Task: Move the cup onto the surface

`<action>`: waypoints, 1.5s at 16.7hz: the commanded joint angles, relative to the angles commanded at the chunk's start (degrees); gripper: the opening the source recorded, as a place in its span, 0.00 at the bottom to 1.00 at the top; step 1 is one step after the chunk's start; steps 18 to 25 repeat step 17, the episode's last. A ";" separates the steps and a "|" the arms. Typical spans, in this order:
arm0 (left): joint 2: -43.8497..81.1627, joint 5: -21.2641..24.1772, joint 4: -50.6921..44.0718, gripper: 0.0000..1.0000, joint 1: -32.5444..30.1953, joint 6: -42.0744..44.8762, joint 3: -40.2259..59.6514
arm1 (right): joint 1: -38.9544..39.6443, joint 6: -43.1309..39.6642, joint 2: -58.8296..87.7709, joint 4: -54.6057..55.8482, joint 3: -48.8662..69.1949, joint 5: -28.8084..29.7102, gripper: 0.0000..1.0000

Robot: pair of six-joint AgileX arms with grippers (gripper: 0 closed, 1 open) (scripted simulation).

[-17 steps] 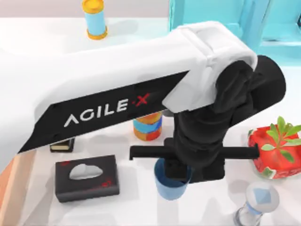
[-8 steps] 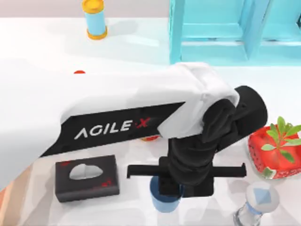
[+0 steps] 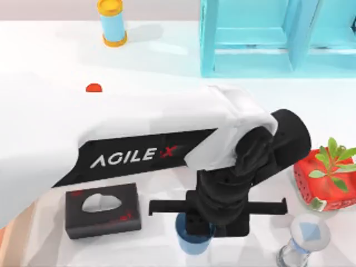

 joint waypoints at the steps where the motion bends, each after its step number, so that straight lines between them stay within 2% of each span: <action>1: 0.00 0.00 0.00 0.23 0.00 0.00 0.00 | 0.00 0.00 0.00 0.00 0.00 0.00 1.00; 11: 0.00 0.00 0.00 0.98 0.00 0.00 0.00 | 0.00 0.00 0.00 0.00 0.00 0.00 1.00; 25: 0.00 0.00 0.00 1.00 0.00 0.00 0.00 | 0.00 0.00 0.00 0.00 0.00 0.00 1.00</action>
